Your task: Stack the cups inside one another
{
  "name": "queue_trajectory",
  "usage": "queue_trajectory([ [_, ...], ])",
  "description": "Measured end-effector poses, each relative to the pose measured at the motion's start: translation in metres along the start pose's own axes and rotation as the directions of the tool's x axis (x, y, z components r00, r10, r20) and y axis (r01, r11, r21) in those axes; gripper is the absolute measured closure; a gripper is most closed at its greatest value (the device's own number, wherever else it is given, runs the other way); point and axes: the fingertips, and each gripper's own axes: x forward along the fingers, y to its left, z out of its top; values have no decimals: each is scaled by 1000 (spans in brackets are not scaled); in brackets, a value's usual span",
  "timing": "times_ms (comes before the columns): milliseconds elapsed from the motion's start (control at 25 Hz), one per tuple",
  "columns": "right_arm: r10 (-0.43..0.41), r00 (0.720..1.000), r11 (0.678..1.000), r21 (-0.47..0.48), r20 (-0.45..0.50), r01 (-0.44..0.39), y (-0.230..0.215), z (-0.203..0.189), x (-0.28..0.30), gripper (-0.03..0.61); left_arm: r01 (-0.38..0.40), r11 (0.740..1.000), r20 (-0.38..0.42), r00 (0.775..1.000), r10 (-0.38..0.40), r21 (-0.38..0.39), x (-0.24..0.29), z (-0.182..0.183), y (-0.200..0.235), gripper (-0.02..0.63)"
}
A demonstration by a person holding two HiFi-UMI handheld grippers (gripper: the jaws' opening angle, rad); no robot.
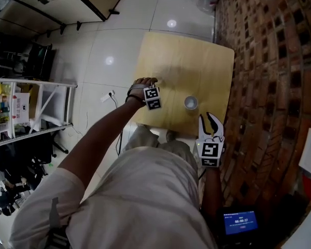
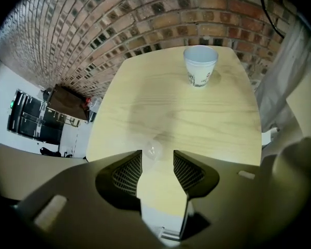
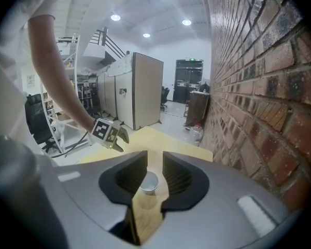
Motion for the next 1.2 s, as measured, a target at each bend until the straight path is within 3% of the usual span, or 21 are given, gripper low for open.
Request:
queue_trajectory([
  [120,-2,1000,1000,3,-19,2,-2,-8,1,480,28,999,-31,999,-29,-22,16,-1,2,420],
  [160,-4,1000,1000,5,-24,4,-3,-10,1,480,35,999,-39,999,-36,-25,19,-2,3,473],
  [200,-6,1000,1000,7,-28,6,-3,-10,1,480,39,999,-47,998,-40,-25,20,-3,3,580],
  [280,-10,999,1000,11,-32,11,-4,-11,0,480,41,999,-43,998,-43,-25,15,-1,5,588],
  [440,-14,1000,1000,19,-28,14,-5,-12,-1,480,22,1000,56,998,-21,-16,-16,21,5,589],
  [640,-7,1000,1000,15,-7,7,-3,-8,3,482,16,1000,152,988,-18,18,-58,46,-8,589],
  [880,-9,1000,1000,17,18,8,-3,-3,3,483,21,1000,241,970,-20,-2,-101,68,-21,589],
  [1200,-9,1000,999,33,22,8,-4,-11,-2,486,27,992,319,946,-64,119,-136,113,-49,588],
])
